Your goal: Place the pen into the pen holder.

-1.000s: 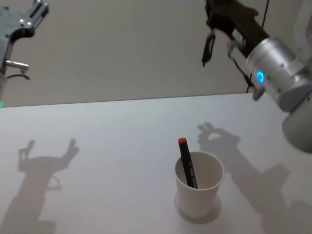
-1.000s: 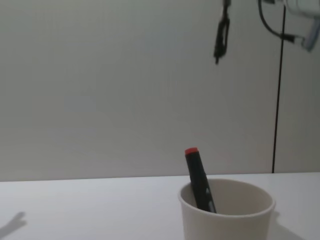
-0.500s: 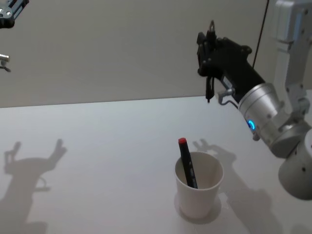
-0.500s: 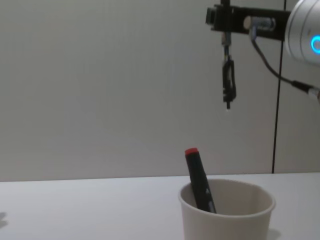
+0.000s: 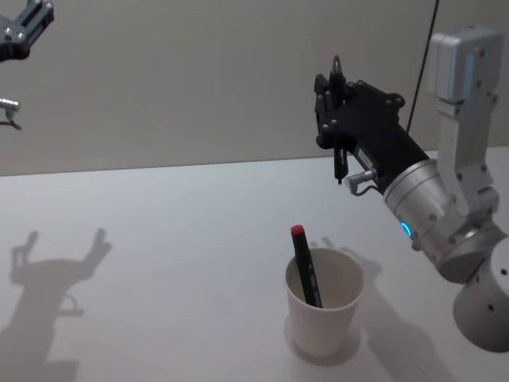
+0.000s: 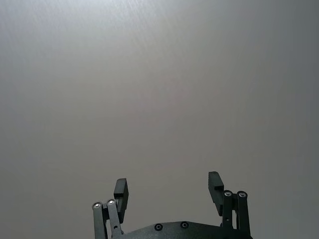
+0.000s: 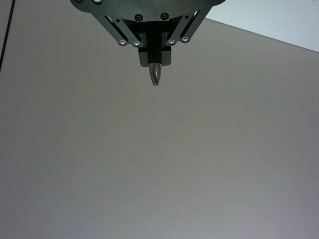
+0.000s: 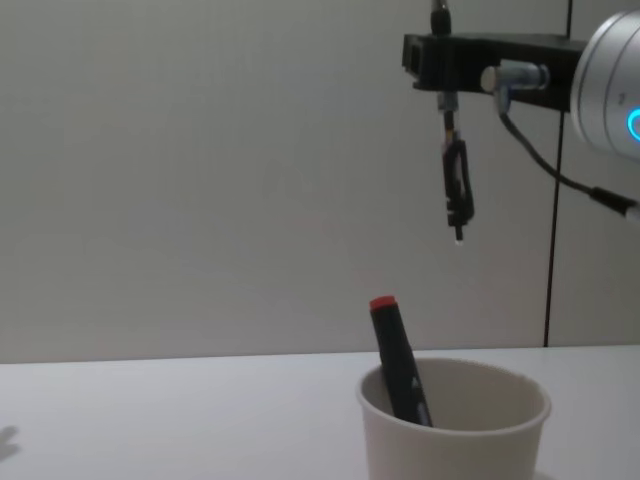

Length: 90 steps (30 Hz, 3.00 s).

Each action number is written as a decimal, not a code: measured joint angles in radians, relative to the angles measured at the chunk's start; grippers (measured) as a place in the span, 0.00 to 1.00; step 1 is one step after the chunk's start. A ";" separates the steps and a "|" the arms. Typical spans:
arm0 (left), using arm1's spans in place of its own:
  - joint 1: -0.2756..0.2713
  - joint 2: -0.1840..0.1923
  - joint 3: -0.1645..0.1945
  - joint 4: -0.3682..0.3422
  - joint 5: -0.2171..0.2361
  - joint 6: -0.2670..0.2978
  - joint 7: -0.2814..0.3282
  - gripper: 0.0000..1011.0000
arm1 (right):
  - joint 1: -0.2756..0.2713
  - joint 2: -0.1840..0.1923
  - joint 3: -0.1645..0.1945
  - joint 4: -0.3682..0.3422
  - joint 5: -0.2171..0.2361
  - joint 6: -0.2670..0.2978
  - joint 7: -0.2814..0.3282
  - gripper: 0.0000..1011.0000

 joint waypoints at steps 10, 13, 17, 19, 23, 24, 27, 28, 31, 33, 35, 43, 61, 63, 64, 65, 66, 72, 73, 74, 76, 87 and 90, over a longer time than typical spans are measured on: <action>0.015 -0.008 -0.006 -0.019 -0.011 0.041 -0.005 0.99 | -0.040 0.030 -0.003 -0.064 0.001 -0.035 0.045 0.12; 0.018 -0.009 -0.007 -0.022 -0.013 0.049 -0.006 0.99 | -0.076 0.058 -0.011 -0.115 0.003 -0.050 0.060 0.12; 0.021 -0.010 -0.008 -0.026 -0.015 0.056 -0.007 0.99 | -0.129 0.097 -0.023 -0.168 0.002 -0.067 0.063 0.12; 0.022 -0.011 -0.008 -0.027 -0.016 0.059 -0.008 0.99 | -0.163 0.123 -0.030 -0.196 -0.005 -0.079 0.061 0.12; 0.024 -0.011 -0.009 -0.029 -0.017 0.063 -0.008 0.99 | -0.211 0.161 -0.038 -0.230 -0.024 -0.098 0.049 0.12; 0.024 -0.011 -0.009 -0.029 -0.017 0.064 -0.008 0.99 | -0.224 0.170 -0.040 -0.237 -0.029 -0.103 0.046 0.12; 0.025 -0.012 -0.009 -0.030 -0.018 0.067 -0.009 0.99 | -0.257 0.194 -0.046 -0.257 -0.053 -0.123 0.032 0.12; 0.025 -0.012 -0.009 -0.031 -0.018 0.067 -0.009 0.99 | -0.273 0.205 -0.048 -0.265 -0.068 -0.136 0.025 0.12; 0.026 -0.012 -0.010 -0.031 -0.018 0.069 -0.009 0.99 | -0.292 0.217 -0.050 -0.273 -0.087 -0.153 0.016 0.12; 0.026 -0.012 -0.010 -0.032 -0.018 0.070 -0.009 0.99 | -0.306 0.226 -0.052 -0.280 -0.108 -0.171 0.007 0.12; 0.026 -0.012 -0.010 -0.032 -0.019 0.070 -0.010 0.99 | -0.315 0.230 -0.053 -0.284 -0.122 -0.181 0.003 0.12; 0.027 -0.013 -0.010 -0.033 -0.019 0.072 -0.010 0.99 | -0.328 0.223 -0.056 -0.287 -0.181 -0.214 0.002 0.12; 0.028 -0.013 -0.010 -0.034 -0.019 0.074 -0.010 0.99 | -0.320 0.185 -0.042 -0.239 -0.226 -0.204 0.035 0.12; 0.028 -0.013 -0.010 -0.034 -0.019 0.074 -0.010 0.99 | -0.316 0.178 -0.037 -0.224 -0.222 -0.198 0.037 0.12; 0.028 -0.013 -0.010 -0.034 -0.019 0.074 -0.010 0.99 | -0.316 0.178 -0.037 -0.224 -0.222 -0.198 0.037 0.12; 0.028 -0.013 -0.010 -0.034 -0.019 0.074 -0.010 0.99 | -0.314 0.174 -0.034 -0.217 -0.219 -0.195 0.039 0.12; 0.028 -0.013 -0.010 -0.034 -0.019 0.074 -0.010 0.99 | -0.311 0.170 -0.031 -0.210 -0.215 -0.192 0.041 0.12; 0.028 -0.013 -0.010 -0.034 -0.019 0.074 -0.010 0.99 | -0.303 0.154 -0.024 -0.184 -0.200 -0.182 0.051 0.12; 0.028 -0.013 -0.010 -0.034 -0.019 0.074 -0.009 0.99 | -0.302 0.152 -0.024 -0.181 -0.198 -0.181 0.054 0.12; 0.028 -0.013 -0.010 -0.034 -0.019 0.074 -0.009 0.99 | -0.299 0.146 -0.022 -0.174 -0.193 -0.179 0.057 0.12; 0.028 -0.013 -0.010 -0.034 -0.019 0.074 -0.009 0.99 | -0.297 0.142 -0.021 -0.168 -0.189 -0.178 0.061 0.12; 0.028 -0.013 -0.010 -0.034 -0.019 0.074 -0.009 0.99 | -0.287 0.122 -0.015 -0.143 -0.174 -0.170 0.075 0.18; 0.028 -0.013 -0.010 -0.034 -0.019 0.074 -0.009 0.99 | -0.286 0.119 -0.014 -0.139 -0.172 -0.169 0.077 0.28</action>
